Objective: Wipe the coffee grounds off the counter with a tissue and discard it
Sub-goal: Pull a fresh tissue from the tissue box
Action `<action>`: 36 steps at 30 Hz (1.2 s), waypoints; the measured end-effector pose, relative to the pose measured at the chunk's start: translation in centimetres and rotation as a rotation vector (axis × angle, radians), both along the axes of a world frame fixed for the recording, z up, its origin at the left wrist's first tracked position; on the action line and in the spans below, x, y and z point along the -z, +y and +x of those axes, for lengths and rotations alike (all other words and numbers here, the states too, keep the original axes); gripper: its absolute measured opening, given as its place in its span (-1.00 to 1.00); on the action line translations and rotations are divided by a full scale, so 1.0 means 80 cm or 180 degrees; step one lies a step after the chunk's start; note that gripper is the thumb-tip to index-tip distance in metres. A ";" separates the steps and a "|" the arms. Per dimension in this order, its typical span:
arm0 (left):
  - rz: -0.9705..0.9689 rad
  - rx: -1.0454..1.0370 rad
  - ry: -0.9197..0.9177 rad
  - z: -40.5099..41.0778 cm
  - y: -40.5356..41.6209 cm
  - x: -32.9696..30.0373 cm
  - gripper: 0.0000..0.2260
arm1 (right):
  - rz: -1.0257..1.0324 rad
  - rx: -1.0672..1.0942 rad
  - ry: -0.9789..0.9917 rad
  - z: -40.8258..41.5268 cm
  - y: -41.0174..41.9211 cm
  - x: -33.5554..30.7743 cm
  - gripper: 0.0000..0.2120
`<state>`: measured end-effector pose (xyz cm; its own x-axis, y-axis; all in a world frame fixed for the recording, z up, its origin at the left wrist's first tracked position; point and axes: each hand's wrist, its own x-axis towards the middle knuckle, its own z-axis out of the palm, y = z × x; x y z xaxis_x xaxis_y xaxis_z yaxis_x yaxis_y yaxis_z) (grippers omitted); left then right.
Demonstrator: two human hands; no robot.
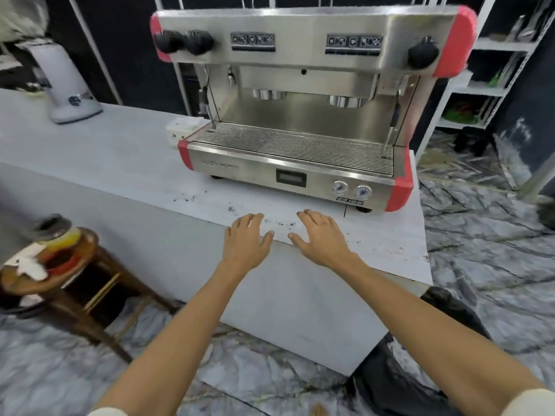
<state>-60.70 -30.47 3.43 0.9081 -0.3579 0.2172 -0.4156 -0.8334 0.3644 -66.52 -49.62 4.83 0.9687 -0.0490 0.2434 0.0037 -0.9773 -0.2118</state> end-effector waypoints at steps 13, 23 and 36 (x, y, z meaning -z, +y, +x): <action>-0.0003 -0.0667 0.0030 0.083 0.108 0.007 -0.53 | 0.0058 -0.0727 -0.0015 0.144 0.104 0.017 -0.42; 0.0000 -0.1054 0.0070 0.151 0.181 0.008 -0.52 | 0.0080 -0.1156 0.0059 0.238 0.175 0.019 -0.43; 0.0025 -0.0943 0.0082 0.267 0.303 0.008 -0.52 | 0.0102 -0.1009 0.0078 0.345 0.297 0.025 -0.45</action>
<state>-39.37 -6.20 2.83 0.9785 -0.0778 0.1912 -0.1444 -0.9198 0.3647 -38.90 -25.83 2.85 0.9425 0.2491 0.2229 0.3016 -0.9211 -0.2462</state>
